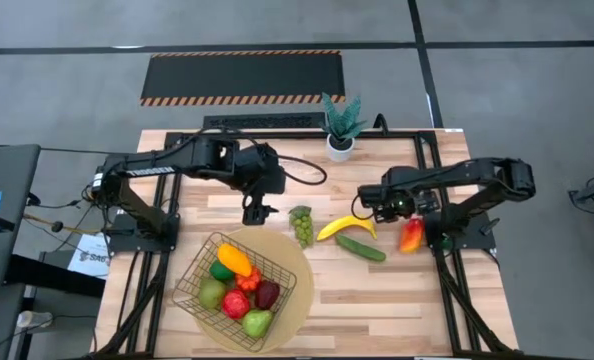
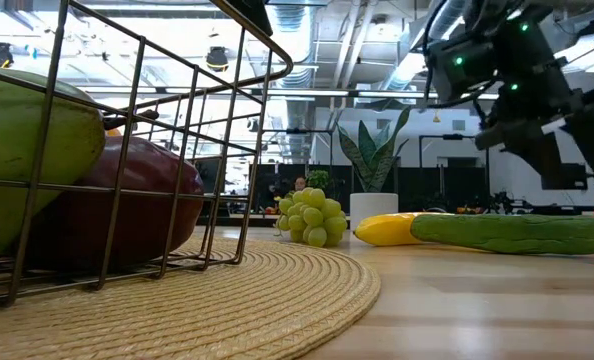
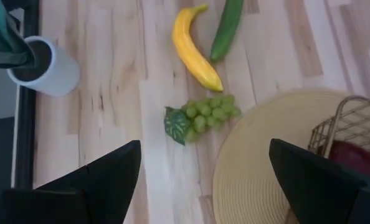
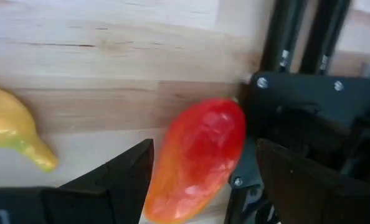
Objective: Build produce basket
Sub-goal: Put the red mango into the mesh basket
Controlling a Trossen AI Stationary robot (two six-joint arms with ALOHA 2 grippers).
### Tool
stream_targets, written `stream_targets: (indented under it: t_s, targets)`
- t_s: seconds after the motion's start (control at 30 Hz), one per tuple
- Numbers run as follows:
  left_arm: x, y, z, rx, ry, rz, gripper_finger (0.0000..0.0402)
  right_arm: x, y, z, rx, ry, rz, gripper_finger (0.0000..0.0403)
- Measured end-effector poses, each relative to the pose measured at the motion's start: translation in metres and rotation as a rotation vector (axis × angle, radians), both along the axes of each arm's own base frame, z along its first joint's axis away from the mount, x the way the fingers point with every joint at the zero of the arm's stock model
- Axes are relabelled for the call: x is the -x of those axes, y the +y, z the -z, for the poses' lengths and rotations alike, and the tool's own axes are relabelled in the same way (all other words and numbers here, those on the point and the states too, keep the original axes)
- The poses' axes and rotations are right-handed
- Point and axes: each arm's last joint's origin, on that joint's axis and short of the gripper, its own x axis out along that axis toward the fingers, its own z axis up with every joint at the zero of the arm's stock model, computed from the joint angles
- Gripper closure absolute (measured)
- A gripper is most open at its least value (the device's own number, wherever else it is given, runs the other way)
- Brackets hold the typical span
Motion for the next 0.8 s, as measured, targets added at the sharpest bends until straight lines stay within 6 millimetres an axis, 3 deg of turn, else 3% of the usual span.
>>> stream_targets:
  t_s: [0.47, 0.8]
  targets:
    - [0.006, 0.019, -0.003, 0.078, -0.014, 0.068, 0.0063, -0.006, 0.047, 0.005, 0.115, 0.045, 0.198, 0.0101]
    - [0.005, 0.020, -0.003, 0.092, -0.024, 0.078, 0.0063, -0.007, 0.058, 0.021, 0.155, 0.051, 0.279, 0.0101]
